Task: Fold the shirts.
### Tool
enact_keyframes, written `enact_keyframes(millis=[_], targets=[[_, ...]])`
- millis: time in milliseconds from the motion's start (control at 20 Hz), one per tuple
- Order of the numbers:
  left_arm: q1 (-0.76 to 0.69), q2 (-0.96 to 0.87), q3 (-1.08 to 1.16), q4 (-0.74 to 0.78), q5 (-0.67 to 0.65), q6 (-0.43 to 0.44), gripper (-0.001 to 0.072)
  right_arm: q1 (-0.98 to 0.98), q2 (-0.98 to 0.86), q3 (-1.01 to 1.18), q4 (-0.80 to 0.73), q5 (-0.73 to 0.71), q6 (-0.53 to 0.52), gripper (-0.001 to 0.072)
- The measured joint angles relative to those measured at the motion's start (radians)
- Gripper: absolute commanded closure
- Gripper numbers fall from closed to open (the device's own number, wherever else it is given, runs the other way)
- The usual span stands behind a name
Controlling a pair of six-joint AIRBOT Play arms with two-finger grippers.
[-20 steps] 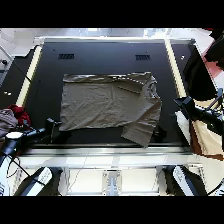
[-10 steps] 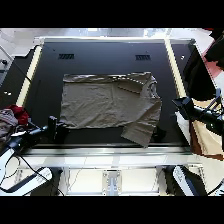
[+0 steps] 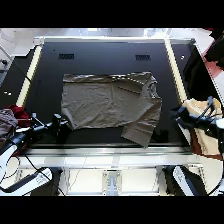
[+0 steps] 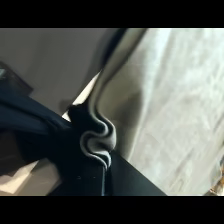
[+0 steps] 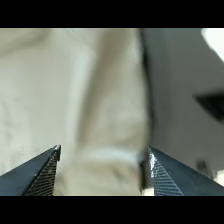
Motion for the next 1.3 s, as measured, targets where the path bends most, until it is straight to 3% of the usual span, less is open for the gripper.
enact_keyframes(millis=[200,600,900,950,1000,1050,1300], targets=[[-0.005,0.001,0.006,-0.007,-0.019,0.005,0.07,0.0,-0.035,-0.148,0.044,-0.001,0.032,0.0173],[-0.006,0.001,0.008,-0.01,-0.068,0.011,0.07,0.018,-0.331,-0.192,0.446,-0.095,-0.247,0.0154],[-0.006,0.001,0.008,-0.01,-0.077,0.012,0.07,0.149,-0.469,-0.108,0.564,-0.199,-0.306,0.0166],[-0.006,0.001,0.008,-0.01,-0.078,0.012,0.07,0.173,-0.481,-0.089,0.575,-0.227,-0.303,0.0238],[-0.006,0.001,0.008,-0.01,-0.078,0.012,0.07,0.193,-0.491,-0.071,0.576,-0.26,-0.299,0.0431],[-0.006,0.001,0.008,-0.01,-0.078,0.012,0.07,0.211,-0.499,-0.054,0.574,-0.3,-0.295,0.0677],[0.004,0.057,0.035,-0.01,-0.097,0.065,0.0702,0.248,-0.491,0.035,0.586,-0.298,-0.3,0.0698]])
